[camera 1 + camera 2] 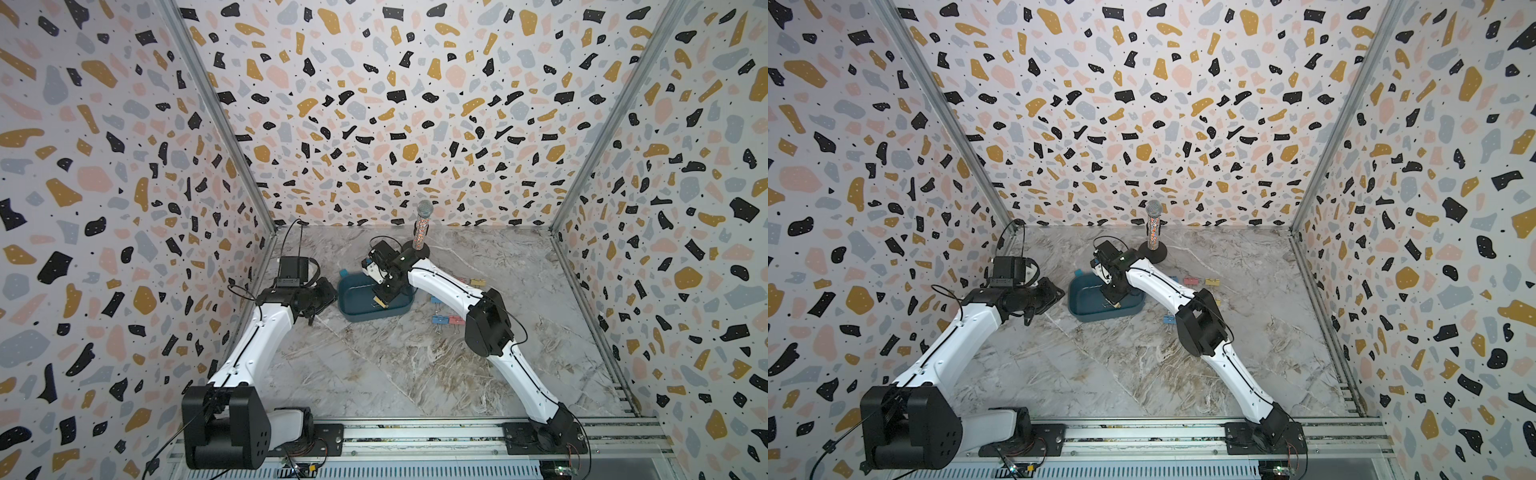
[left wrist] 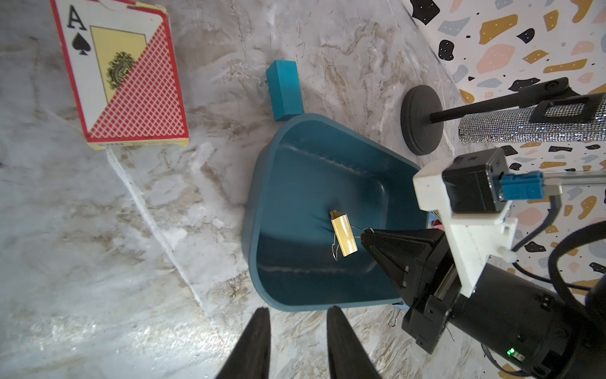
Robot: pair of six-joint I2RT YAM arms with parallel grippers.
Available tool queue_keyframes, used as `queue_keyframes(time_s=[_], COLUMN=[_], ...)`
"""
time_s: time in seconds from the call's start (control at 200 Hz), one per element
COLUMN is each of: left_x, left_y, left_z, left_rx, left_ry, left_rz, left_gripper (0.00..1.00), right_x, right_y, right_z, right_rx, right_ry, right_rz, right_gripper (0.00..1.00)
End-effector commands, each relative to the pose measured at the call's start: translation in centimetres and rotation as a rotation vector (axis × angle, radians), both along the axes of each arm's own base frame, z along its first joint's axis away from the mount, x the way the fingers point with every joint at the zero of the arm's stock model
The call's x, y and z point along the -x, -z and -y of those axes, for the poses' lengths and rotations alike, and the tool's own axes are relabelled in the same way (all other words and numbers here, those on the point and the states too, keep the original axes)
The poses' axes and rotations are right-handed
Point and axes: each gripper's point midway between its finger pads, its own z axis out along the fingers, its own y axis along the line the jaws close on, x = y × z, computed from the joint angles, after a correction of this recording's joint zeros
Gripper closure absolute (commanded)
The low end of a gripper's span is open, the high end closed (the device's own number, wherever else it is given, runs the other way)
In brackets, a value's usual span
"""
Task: Take out the binder clips from the storage box
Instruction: Pick up the binder clip from the storage box, then place the binder clip at the center of the board.
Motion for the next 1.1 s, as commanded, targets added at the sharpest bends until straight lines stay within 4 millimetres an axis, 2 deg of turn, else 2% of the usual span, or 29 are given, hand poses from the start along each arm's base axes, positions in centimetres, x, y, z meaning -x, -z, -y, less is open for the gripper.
queue_keyframes(time_s=[0.0, 0.22, 0.375, 0.495, 0.591, 0.726, 0.931, 1.011, 1.091], left_x=[0.4, 0.4, 0.4, 0.5, 0.4, 0.4, 0.4, 0.3, 0.3], left_y=[-0.1, -0.1, -0.2, 0.0, -0.1, -0.2, -0.4, -0.5, -0.5], left_z=[-0.1, -0.2, -0.2, -0.3, -0.3, -0.4, -0.4, -0.3, -0.3], left_rx=[-0.025, -0.027, -0.029, -0.033, -0.033, -0.036, -0.040, -0.040, -0.039], left_ry=[0.013, 0.010, 0.011, 0.008, 0.008, 0.007, 0.008, 0.016, 0.016], left_rz=[0.015, 0.015, 0.018, 0.013, 0.016, 0.020, 0.029, 0.032, 0.033], left_gripper=[0.67, 0.67, 0.67, 0.67, 0.67, 0.67, 0.67, 0.67, 0.67], right_x=[-1.9, -3.1, -3.0, -2.8, -2.6, -1.6, -0.9, -0.9, -1.1], right_y=[-8.4, -12.8, -16.4, -19.0, -20.6, -21.7, -21.1, -21.1, -20.2], right_z=[0.8, 2.4, 3.0, 4.4, 6.9, 11.0, 18.3, 20.6, 23.1], right_rx=[-0.110, -0.167, -0.216, -0.253, -0.252, -0.216, -0.135, -0.138, -0.096], right_ry=[0.037, 0.051, 0.027, 0.017, 0.008, -0.051, -0.056, -0.053, -0.046], right_rz=[0.129, 0.192, 0.244, 0.265, 0.287, 0.318, 0.361, 0.403, 0.451], right_gripper=[1.00, 1.00, 1.00, 1.00, 1.00, 1.00, 1.00, 1.00, 1.00])
